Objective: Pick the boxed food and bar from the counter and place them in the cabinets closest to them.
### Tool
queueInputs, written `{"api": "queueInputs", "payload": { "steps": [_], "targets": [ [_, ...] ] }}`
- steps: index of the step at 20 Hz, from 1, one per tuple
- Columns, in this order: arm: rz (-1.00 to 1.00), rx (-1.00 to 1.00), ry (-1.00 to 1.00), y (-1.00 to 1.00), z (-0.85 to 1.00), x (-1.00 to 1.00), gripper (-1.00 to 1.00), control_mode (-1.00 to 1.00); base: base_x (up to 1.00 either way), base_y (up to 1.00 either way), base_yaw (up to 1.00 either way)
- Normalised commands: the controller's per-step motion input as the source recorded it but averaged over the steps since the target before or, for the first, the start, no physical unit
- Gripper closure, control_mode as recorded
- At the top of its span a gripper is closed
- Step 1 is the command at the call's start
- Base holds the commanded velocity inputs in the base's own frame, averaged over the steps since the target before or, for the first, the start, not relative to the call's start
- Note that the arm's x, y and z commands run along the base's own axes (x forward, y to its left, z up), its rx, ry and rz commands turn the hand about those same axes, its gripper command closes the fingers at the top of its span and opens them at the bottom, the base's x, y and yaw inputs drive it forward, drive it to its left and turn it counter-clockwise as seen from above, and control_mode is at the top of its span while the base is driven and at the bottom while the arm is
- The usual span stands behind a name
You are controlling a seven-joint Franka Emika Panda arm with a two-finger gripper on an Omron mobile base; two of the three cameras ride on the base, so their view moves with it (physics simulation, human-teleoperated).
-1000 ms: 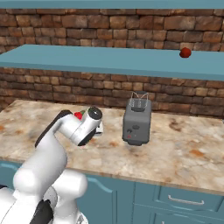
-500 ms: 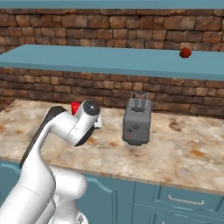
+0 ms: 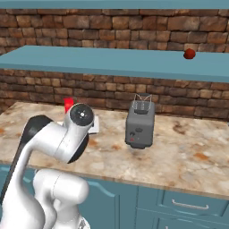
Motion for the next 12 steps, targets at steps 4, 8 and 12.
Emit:
{"api": "queueInputs", "payload": {
  "steps": [4,8,12],
  "targets": [
    [-0.06,0.01,-0.06,-0.29,0.66,-0.80,1.00,-1.00,0.00,0.00,0.00],
    [-0.04,0.00,-0.02,-0.24,0.70,-0.65,1.00,-1.00,0.00,0.00,0.00],
    [-0.02,0.00,-0.03,-0.18,0.73,-0.62,1.00,-1.00,0.00,0.00,0.00]
  ]
}}
